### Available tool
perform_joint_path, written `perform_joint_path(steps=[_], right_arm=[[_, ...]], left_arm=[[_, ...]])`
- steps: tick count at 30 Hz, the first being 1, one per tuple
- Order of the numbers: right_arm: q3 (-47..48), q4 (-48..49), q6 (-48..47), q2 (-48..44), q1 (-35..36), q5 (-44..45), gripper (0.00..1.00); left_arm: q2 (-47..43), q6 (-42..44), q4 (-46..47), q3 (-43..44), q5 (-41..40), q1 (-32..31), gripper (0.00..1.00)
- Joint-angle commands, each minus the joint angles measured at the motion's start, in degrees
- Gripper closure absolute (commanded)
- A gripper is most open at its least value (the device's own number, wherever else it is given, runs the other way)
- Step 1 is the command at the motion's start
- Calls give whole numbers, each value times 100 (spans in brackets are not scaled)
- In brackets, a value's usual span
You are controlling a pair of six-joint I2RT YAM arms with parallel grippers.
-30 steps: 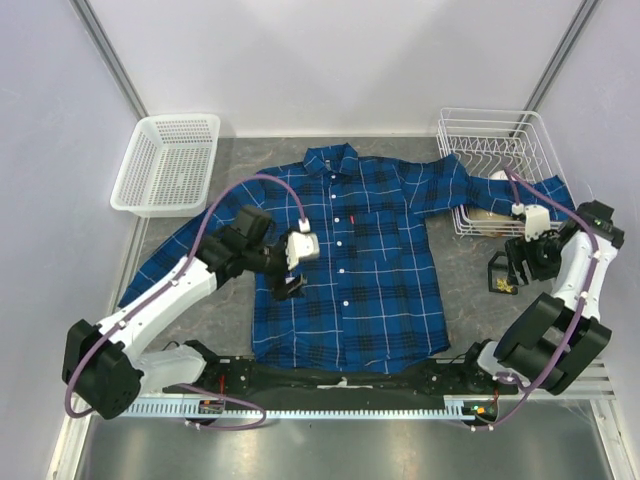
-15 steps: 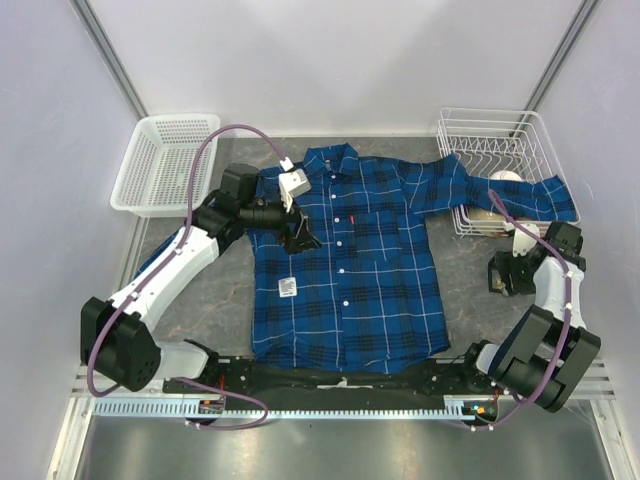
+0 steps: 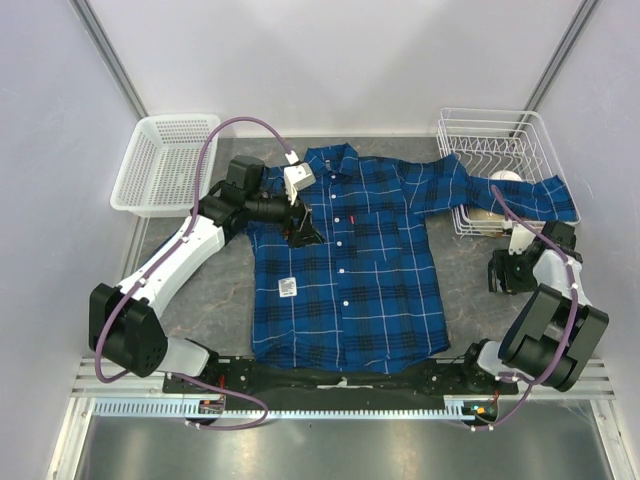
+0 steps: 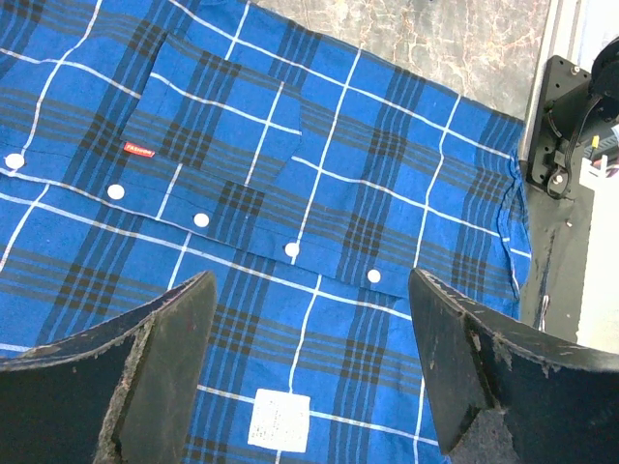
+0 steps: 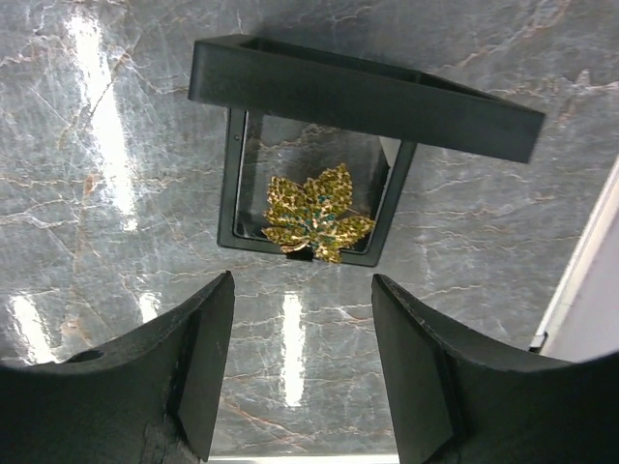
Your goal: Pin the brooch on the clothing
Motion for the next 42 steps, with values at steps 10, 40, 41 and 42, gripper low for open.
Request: perform_joint_path(steps=[10,40,41,42], right_arm=[[261,335,669,364,135,-189,29],[173,942,845,856,215,145,29],[156,942,836,856,215,154,30],[147,942,827,856,215,172,30]], left_arm=[[-29,356,-69,26,115,-12,13],[287,628,-113,184,212,-12,13],[288,628,-113,193,203,-12,14],[296,637,-113,201,186,-12,14]])
